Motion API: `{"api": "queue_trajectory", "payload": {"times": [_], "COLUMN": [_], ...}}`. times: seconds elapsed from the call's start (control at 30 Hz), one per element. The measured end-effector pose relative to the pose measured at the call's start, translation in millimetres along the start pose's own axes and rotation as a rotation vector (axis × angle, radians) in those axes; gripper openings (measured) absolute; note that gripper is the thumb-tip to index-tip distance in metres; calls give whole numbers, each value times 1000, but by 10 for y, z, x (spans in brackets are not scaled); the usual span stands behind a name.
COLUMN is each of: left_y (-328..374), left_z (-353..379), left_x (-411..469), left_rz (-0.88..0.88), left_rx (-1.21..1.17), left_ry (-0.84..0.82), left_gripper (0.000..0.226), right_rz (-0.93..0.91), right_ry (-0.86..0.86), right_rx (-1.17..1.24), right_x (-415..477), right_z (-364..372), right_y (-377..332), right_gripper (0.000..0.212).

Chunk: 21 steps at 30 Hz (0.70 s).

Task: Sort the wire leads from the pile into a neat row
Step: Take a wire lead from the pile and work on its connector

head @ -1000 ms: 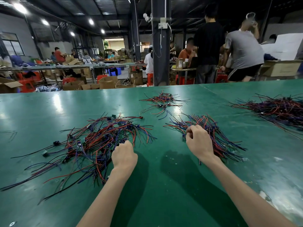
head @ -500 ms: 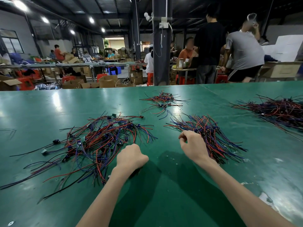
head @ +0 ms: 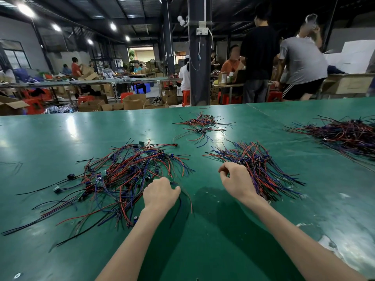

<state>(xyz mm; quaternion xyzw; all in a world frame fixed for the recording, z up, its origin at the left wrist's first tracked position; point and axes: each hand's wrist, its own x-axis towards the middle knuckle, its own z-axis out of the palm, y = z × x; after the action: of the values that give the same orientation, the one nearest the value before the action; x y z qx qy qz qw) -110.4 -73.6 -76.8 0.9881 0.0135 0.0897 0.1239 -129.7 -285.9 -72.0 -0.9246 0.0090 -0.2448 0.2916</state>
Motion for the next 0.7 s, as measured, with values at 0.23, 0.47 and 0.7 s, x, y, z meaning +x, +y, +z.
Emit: {"api": "queue_trajectory", "payload": {"times": [0.23, 0.47, 0.7], "left_y": [81, 299, 372], "left_z": [-28, -18, -31], "left_x": [-90, -176, -219], "left_rz": [58, 79, 31], "left_rx": [-28, -768, -1231], "left_ry": [70, -14, -163], "left_gripper": [35, 30, 23], "right_rz": [-35, -26, 77], "right_ry": [-63, -78, -82], "right_rx": [73, 156, 274], "right_x": [-12, -27, -28], "right_z": [-10, 11, 46], "right_y": [-7, -61, -98], "right_gripper": [42, 36, 34]}}
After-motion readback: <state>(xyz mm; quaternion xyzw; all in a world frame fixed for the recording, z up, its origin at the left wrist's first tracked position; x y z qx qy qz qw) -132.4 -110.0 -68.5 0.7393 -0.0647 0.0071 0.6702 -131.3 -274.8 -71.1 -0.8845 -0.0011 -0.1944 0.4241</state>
